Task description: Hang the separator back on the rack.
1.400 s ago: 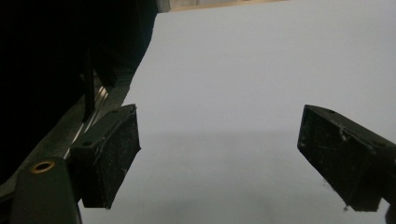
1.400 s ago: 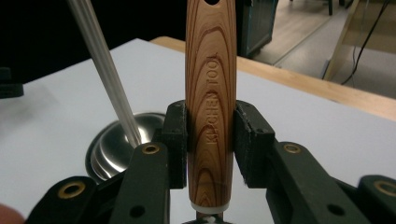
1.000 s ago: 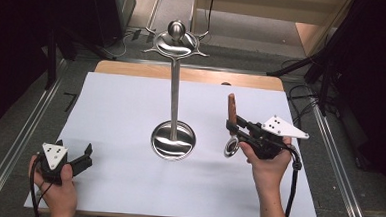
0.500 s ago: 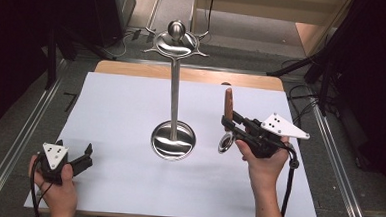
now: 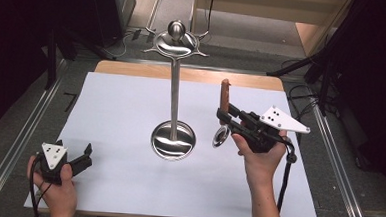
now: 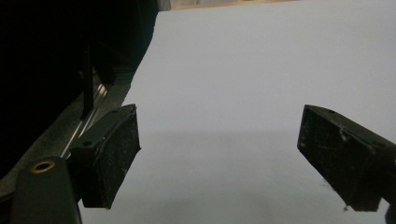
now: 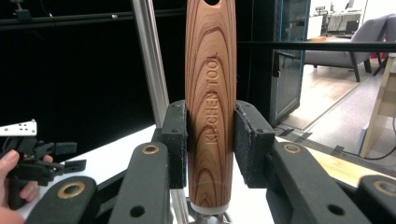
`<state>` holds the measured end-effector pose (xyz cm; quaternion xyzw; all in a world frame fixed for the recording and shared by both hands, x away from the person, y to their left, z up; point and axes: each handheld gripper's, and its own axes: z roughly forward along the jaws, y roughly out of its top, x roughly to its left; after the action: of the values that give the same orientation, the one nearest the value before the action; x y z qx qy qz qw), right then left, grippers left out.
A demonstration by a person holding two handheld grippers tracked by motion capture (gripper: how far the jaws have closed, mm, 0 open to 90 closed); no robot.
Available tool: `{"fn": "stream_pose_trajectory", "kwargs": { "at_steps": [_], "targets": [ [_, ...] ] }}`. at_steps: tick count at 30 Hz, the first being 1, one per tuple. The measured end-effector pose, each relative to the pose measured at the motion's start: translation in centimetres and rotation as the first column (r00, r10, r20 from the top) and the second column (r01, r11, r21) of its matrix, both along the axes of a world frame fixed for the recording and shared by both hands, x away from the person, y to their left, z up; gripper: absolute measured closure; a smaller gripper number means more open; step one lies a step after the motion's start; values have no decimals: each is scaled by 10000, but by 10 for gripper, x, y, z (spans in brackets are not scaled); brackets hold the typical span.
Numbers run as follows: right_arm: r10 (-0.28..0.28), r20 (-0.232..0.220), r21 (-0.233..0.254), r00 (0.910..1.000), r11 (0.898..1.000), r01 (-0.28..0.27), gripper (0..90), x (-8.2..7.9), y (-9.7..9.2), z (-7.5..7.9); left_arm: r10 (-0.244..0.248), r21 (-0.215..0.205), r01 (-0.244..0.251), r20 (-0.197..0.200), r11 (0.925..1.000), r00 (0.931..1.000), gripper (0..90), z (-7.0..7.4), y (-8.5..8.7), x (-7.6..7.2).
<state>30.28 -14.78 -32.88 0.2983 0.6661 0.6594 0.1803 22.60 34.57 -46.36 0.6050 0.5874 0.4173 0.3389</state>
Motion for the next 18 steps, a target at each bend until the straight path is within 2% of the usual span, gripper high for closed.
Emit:
{"fn": "stream_pose_trajectory", "kwargs": {
  "at_steps": [4,11,18],
  "targets": [
    [87,197,-12,9998,10000,-87,696,1,4,9,5,33,-5,26,10000,10000,138,0,-1,0],
    [201,480,244,9986,9995,-213,696,-3,9,24,-19,-23,19,84,10000,10000,138,0,0,0],
    [300,710,360,9970,9988,-326,696,-5,13,30,11,35,-12,43,10000,10000,138,0,-1,0]
  ]
}}
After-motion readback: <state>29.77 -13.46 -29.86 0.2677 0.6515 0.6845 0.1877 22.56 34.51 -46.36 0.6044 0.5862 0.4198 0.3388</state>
